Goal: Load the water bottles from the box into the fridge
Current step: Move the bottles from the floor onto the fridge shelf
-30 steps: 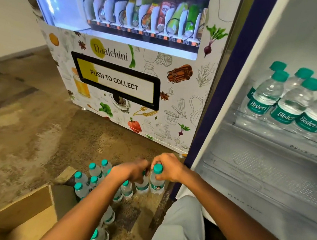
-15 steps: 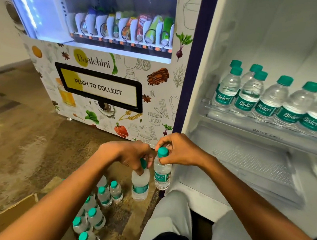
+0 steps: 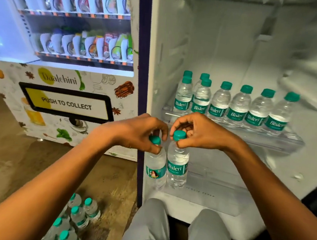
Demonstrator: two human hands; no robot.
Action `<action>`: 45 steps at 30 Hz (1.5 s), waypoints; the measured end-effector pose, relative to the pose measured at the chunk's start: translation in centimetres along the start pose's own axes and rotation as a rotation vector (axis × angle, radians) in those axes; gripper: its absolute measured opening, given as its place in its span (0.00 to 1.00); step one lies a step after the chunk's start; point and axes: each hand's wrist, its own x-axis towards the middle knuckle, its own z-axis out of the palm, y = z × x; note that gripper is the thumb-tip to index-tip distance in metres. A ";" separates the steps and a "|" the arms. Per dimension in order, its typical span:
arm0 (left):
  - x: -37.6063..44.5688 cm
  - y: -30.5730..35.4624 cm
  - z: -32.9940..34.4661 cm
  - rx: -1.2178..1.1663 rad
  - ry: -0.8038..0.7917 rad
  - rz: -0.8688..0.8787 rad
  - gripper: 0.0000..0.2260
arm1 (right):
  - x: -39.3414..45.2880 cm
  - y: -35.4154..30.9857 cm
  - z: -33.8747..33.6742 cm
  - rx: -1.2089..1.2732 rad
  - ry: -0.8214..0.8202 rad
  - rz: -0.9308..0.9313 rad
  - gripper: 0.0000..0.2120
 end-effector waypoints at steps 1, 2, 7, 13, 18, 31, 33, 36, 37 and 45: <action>0.6 0.5 -0.2 -0.003 0.015 0.023 0.11 | -0.5 0.1 -1.0 0.007 0.026 -0.004 0.12; 1.2 1.0 -0.4 -0.001 0.026 0.044 0.10 | -0.9 0.2 -1.8 0.013 0.050 -0.009 0.12; 4.1 3.8 -1.9 0.032 0.115 0.169 0.02 | -2.6 0.3 -6.3 0.023 0.141 -0.029 0.13; 8.1 6.6 -4.8 0.154 0.296 0.251 0.09 | -4.2 -0.2 -12.1 0.021 0.255 -0.092 0.12; 11.5 8.4 -7.4 0.147 0.434 0.238 0.15 | -4.5 -0.7 -16.8 0.013 0.334 -0.167 0.11; 20.5 10.4 -13.3 0.123 0.758 0.227 0.17 | -1.4 -0.2 -25.2 -0.126 0.587 -0.258 0.14; 21.8 10.5 -14.1 0.112 0.797 0.236 0.18 | -0.8 0.4 -26.2 -0.129 0.629 -0.271 0.14; 23.6 10.5 -14.7 0.063 0.840 0.240 0.16 | -0.1 1.5 -27.3 -0.140 0.699 -0.274 0.14; 24.2 10.6 -14.9 0.058 0.844 0.237 0.16 | 0.1 1.9 -27.7 -0.146 0.712 -0.269 0.14; 28.3 9.9 -16.0 0.071 0.849 0.265 0.17 | 1.9 3.6 -29.6 -0.212 0.799 -0.176 0.16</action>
